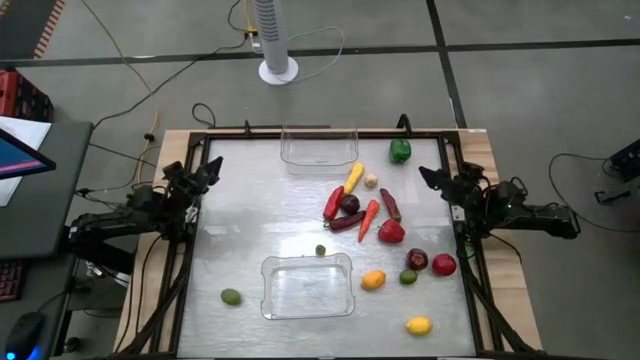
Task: Sort produce into baskets
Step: Put the plum into the top transparent bin
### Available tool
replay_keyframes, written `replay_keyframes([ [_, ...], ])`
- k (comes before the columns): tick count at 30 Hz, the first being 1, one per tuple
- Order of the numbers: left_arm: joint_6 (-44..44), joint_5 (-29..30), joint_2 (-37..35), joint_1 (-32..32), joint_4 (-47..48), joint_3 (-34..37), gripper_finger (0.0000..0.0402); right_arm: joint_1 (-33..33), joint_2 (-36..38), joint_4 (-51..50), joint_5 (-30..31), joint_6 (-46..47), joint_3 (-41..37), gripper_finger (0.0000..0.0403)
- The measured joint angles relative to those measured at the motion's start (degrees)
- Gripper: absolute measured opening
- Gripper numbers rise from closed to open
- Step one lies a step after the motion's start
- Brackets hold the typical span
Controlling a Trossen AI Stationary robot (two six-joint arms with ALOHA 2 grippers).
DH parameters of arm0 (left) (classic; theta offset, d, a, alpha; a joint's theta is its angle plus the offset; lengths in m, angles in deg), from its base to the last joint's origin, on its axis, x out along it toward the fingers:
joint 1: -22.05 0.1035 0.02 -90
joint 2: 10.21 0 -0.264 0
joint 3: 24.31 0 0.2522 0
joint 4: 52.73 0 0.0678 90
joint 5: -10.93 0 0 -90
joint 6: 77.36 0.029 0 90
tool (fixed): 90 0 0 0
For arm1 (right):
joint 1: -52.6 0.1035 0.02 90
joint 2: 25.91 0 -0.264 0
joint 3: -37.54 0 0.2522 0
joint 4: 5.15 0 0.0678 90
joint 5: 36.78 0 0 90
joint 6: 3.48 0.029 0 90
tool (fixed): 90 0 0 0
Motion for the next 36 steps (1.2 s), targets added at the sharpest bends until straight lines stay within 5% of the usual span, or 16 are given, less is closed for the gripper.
replay_keyframes([
  [5,-0.3,7.9,0.0,0.0,4.9,0.0,0.0251,0.0,0.0,0.2,0.0,3.7,0.0,0.0384],
  [13,-6.4,9.4,0.0,0.0,0.8,0.0,0.0251,0.0,0.0,0.3,2.6,5.2,0.1,0.0384],
  [17,-6.3,4.2,0.1,0.0,0.5,-1.9,0.0251,-0.1,-1.3,0.7,8.0,9.8,0.6,0.0384],
  [21,-6.1,-0.4,3.3,0.0,11.8,-10.0,0.0251,0.0,-6.5,-7.6,8.0,7.3,7.2,0.0384],
  [30,1.9,-1.0,20.7,0.3,44.2,-33.0,0.0251,-2.2,-28.4,-34.8,8.8,-7.8,28.3,0.0384],
  [36,1.7,-2.8,30.0,1.0,56.3,-40.1,0.0251,-5.0,-40.7,-49.3,4.8,-12.0,36.4,0.0384],
])
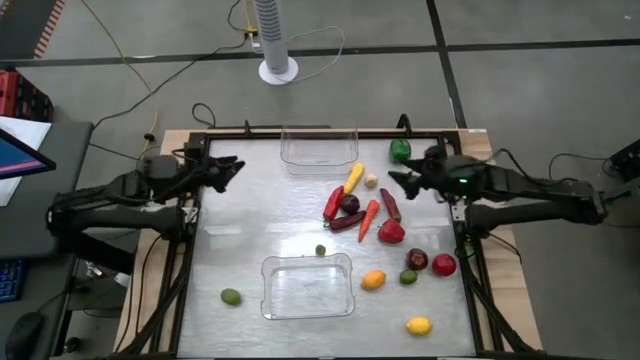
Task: Sort produce into baskets
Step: Put the plum into the top transparent bin
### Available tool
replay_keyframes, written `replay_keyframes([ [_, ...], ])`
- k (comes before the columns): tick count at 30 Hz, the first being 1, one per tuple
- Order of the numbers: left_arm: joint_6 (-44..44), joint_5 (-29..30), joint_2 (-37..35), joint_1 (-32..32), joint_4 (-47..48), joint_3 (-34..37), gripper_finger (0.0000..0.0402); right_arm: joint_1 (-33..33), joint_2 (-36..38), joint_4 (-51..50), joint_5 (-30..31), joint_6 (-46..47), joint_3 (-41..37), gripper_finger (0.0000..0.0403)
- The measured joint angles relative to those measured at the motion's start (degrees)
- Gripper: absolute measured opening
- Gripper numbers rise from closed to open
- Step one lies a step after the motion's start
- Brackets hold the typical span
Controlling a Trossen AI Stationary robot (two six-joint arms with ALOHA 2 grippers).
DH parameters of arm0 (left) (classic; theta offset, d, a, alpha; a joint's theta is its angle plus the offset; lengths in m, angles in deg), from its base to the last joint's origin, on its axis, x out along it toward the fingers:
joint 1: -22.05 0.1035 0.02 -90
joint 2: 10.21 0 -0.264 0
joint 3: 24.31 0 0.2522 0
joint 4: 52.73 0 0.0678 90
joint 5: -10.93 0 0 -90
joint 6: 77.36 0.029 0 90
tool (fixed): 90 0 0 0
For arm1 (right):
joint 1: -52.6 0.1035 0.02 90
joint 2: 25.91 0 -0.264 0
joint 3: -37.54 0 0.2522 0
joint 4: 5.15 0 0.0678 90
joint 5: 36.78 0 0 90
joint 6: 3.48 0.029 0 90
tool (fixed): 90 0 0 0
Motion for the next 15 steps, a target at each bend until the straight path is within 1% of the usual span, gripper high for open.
replay_keyframes([
  [2,0.0,-1.4,1.7,0.0,0.0,-0.2,0.0251,-0.8,-4.6,-2.9,-2.5,0.9,0.9,0.0384],
  [5,-0.4,-2.3,3.9,0.0,-0.1,-0.2,0.0251,-1.1,-11.6,-4.4,-5.4,1.0,1.5,0.0384],
  [9,-2.1,-4.2,4.5,0.0,-0.7,-0.2,0.0251,-0.1,-20.7,-3.8,-10.2,-2.8,3.8,0.0384],
  [11,-2.1,-5.0,4.4,0.0,-1.5,-0.2,0.0251,1.0,-25.3,-3.9,-11.2,-5.9,5.4,0.0384],
  [15,-2.2,-5.4,3.8,0.0,-3.0,-0.2,0.0251,2.1,-33.9,-3.5,-11.4,-9.6,8.8,0.0384],
])
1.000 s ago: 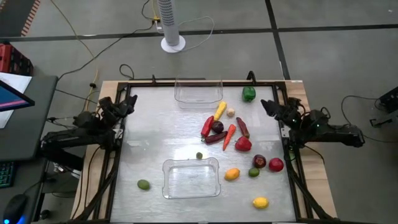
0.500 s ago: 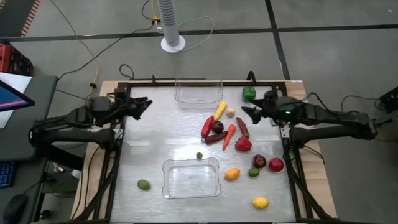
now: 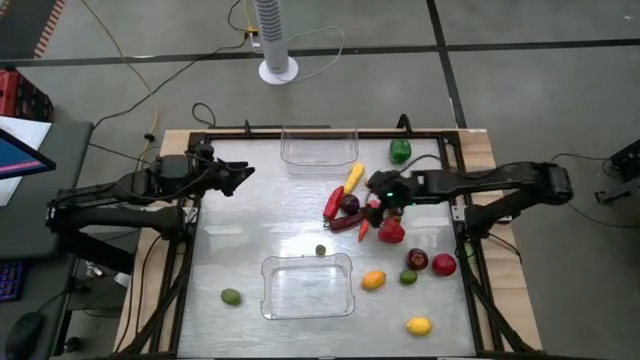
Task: Sort produce into baskets
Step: Put the plum into the top transparent bin
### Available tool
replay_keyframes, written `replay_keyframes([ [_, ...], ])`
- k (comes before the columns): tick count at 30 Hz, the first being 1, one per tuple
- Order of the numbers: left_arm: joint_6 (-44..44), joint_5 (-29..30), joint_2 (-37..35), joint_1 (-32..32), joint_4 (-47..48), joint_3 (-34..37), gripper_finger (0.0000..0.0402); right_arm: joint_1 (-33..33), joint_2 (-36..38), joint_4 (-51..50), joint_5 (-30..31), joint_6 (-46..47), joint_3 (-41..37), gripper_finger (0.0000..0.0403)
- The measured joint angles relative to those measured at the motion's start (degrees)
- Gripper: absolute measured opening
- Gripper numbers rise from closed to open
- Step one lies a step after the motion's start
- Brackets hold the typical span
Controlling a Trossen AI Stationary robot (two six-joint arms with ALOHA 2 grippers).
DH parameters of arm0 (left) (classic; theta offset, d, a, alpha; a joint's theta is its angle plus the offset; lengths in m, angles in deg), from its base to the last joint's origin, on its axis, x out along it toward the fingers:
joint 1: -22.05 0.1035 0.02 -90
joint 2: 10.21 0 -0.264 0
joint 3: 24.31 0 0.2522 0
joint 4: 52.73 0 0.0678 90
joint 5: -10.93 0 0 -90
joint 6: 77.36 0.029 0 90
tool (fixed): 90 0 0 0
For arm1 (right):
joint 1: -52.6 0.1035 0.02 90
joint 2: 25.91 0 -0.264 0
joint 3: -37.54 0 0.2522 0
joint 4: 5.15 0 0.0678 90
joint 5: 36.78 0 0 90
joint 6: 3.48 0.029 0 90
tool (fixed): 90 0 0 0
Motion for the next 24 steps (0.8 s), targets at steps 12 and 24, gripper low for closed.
replay_keyframes([
  [12,-0.1,-3.8,-0.2,0.0,-1.2,0.0,0.0251,-0.7,-18.6,7.5,0.1,-3.3,6.5,0.0384],
  [24,-1.5,-6.3,-0.1,-0.1,-1.1,0.0,0.0251,0.0,-23.8,8.5,0.1,-1.0,6.5,0.0318],
])
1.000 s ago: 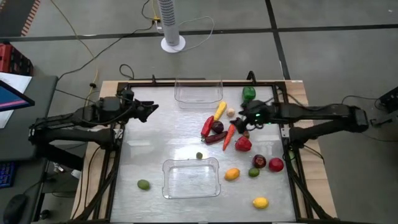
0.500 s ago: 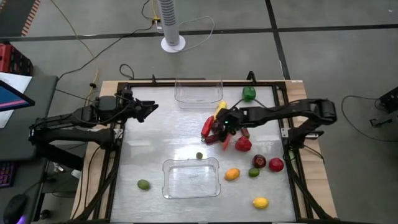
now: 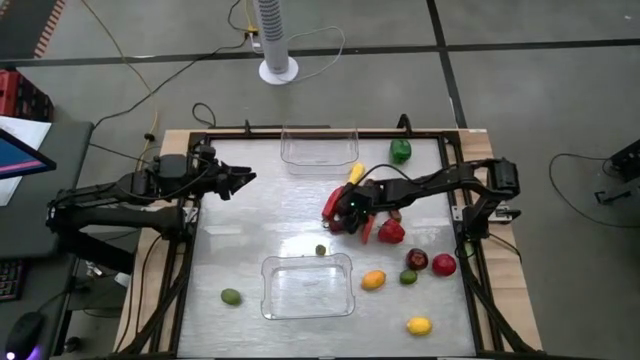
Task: Sort produce into baskets
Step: Put the plum into the top transparent bin
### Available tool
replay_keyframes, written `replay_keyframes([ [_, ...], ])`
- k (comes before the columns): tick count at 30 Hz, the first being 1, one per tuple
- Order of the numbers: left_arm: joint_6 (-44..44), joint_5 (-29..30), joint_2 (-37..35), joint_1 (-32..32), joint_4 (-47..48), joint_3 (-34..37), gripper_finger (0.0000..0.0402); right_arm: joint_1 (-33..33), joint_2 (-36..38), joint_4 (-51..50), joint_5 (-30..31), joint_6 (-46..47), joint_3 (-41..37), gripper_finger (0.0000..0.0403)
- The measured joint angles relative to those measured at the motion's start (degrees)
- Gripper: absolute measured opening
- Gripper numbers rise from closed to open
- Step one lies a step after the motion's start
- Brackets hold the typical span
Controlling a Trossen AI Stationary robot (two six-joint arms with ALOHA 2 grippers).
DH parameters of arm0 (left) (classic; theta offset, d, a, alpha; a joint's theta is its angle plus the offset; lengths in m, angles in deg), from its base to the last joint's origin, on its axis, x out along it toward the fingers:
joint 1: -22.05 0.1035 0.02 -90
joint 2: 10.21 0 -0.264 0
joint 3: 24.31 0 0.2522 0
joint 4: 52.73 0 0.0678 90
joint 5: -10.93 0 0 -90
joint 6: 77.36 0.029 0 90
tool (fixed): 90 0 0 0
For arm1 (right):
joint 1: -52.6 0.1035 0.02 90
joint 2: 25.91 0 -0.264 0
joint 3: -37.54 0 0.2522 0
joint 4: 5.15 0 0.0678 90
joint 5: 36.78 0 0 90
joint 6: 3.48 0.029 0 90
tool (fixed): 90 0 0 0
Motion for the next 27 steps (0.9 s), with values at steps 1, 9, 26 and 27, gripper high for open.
replay_keyframes([
  [1,0.1,0.0,0.0,0.0,0.1,0.0,0.0251,0.0,0.2,0.3,0.0,-0.1,0.0,0.031],
  [9,0.3,0.4,0.0,0.0,0.1,0.0,0.0251,0.5,1.6,-5.2,0.0,-1.6,6.2,0.0308],
  [26,-0.4,6.5,0.1,0.1,-0.1,0.0,0.0251,-10.3,4.3,3.0,14.9,-15.2,20.3,0.0311],
  [27,-0.5,6.5,0.1,0.1,-0.1,0.0,0.0251,-11.6,3.3,2.2,14.1,-14.9,21.1,0.0312],
])
